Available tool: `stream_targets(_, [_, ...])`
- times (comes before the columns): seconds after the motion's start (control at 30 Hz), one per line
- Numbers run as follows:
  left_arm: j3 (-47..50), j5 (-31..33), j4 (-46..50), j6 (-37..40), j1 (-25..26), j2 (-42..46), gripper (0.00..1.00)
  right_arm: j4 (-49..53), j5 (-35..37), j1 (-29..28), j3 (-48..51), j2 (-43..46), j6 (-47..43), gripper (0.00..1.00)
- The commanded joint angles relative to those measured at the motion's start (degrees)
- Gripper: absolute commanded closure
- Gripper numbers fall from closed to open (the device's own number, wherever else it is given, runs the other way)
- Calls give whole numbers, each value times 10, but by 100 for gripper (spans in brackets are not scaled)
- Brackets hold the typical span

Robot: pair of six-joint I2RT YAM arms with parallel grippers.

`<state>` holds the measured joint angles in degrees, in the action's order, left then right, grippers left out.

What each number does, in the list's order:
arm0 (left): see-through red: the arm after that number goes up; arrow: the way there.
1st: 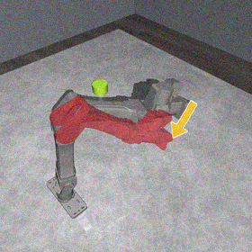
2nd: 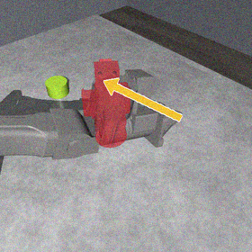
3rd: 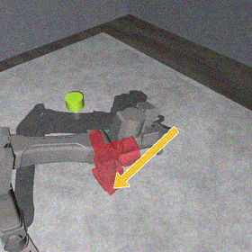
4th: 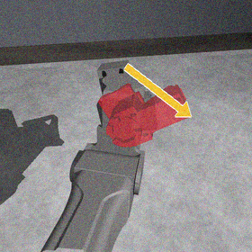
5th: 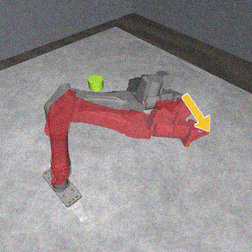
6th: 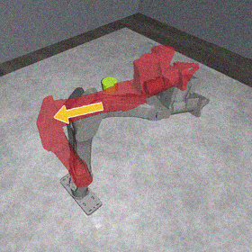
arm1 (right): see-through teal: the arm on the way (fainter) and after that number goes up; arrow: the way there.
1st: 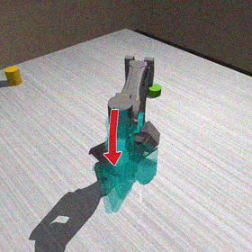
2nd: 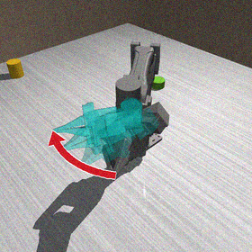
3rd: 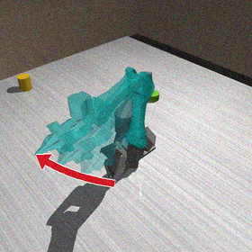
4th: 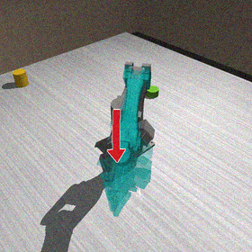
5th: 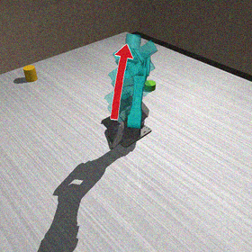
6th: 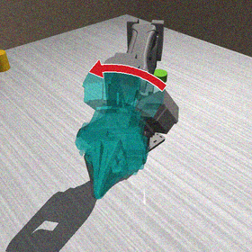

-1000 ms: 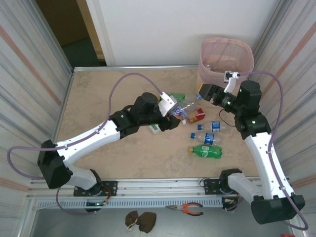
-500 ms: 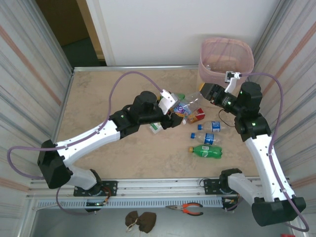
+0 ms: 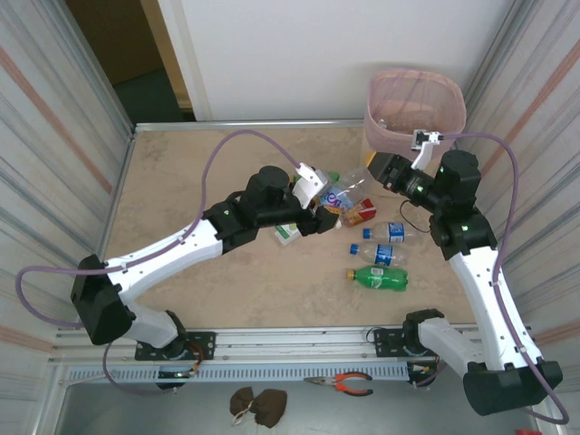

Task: Put the plastic bottles in the bin

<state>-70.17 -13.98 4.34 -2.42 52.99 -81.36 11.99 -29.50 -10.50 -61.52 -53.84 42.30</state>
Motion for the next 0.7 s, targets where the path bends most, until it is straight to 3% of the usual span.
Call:
stream_targets(0.0, [-16, -4, -17, -1, 4, 4, 39, -7, 20, -5, -5, 11, -11, 77])
stream_targets(0.27, [13, 17, -12, 5, 4, 35, 28, 58, 78, 11, -80, -12, -118, 78])
stream_targets(0.67, [81, 48, -12, -3, 2, 108, 26, 67, 67, 148, -270, -146, -217, 77])
